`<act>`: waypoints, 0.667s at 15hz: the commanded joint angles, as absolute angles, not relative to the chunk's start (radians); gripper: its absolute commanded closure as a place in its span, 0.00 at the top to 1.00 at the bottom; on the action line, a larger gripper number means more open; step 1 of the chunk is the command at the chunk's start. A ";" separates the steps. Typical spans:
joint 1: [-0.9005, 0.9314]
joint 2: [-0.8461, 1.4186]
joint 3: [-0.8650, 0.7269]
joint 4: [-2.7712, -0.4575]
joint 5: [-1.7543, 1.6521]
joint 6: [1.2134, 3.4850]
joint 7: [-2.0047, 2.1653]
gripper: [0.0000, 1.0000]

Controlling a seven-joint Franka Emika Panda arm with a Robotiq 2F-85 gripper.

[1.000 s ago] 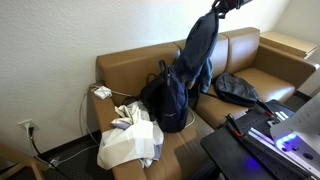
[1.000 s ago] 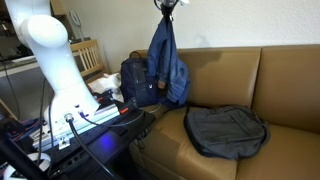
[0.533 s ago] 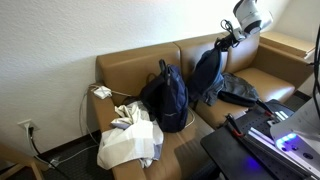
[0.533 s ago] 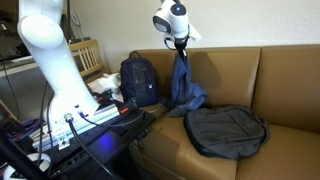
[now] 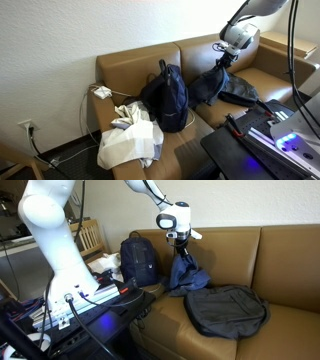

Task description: Arrange the cloth and the bags on the table

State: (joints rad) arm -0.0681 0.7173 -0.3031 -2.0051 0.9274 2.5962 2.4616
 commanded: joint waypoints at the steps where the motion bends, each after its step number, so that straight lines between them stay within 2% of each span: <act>1: -0.013 0.741 -0.318 -1.965 0.708 2.529 2.603 0.02; 3: -0.021 0.750 -0.297 -1.932 0.626 2.516 2.668 0.02; 4: 0.069 0.777 -0.391 -1.921 0.708 2.506 2.623 0.32; 5: 0.061 0.773 -0.396 -1.916 0.688 2.503 2.620 0.33; 6: 0.084 0.771 -0.435 -1.922 0.674 2.510 2.614 0.39; 9: 0.093 0.721 -0.502 -1.953 0.577 2.519 2.587 0.62; 10: 0.027 0.684 -0.454 -1.963 0.497 2.525 2.604 0.68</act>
State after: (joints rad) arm 0.0916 0.7520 -0.4696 -1.9426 0.6149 2.5371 2.6034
